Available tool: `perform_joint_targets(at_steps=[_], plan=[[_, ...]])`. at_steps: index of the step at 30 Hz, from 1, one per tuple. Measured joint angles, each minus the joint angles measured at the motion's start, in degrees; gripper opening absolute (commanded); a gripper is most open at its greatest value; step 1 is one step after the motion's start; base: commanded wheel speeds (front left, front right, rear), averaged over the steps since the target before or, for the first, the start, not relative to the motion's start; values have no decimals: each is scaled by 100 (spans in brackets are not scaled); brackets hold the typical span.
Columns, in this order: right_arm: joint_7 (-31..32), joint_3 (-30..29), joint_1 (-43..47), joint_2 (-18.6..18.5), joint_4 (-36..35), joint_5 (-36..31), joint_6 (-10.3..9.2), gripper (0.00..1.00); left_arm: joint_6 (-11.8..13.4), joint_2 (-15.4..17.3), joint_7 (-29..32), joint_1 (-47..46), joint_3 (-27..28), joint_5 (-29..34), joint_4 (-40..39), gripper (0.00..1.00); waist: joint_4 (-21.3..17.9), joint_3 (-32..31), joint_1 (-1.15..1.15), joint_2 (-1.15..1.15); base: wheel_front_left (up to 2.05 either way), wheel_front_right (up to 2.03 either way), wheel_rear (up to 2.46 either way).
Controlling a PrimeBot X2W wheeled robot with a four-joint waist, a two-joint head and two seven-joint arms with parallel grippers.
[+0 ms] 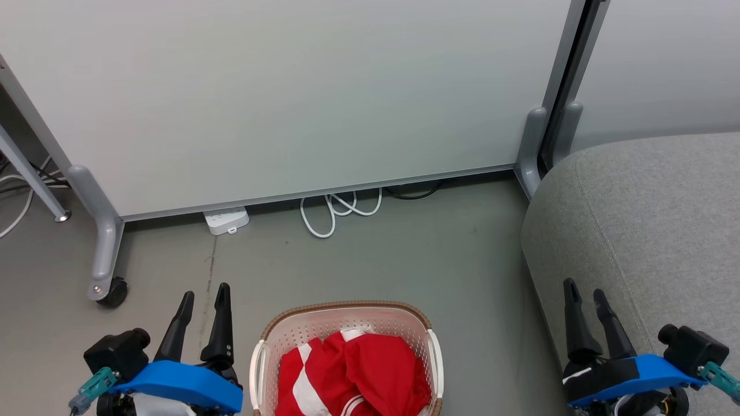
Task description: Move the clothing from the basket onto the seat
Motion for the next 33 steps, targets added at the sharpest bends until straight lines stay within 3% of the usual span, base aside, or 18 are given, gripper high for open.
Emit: perform_joint_targets(at_steps=[33], plan=[[-458, 113, -49, 0, 168, -1753, 0, 100, 79, 47, -453, -30, -18, 1713, 44, 100, 102, -41, 0, 0, 0, 0, 0]])
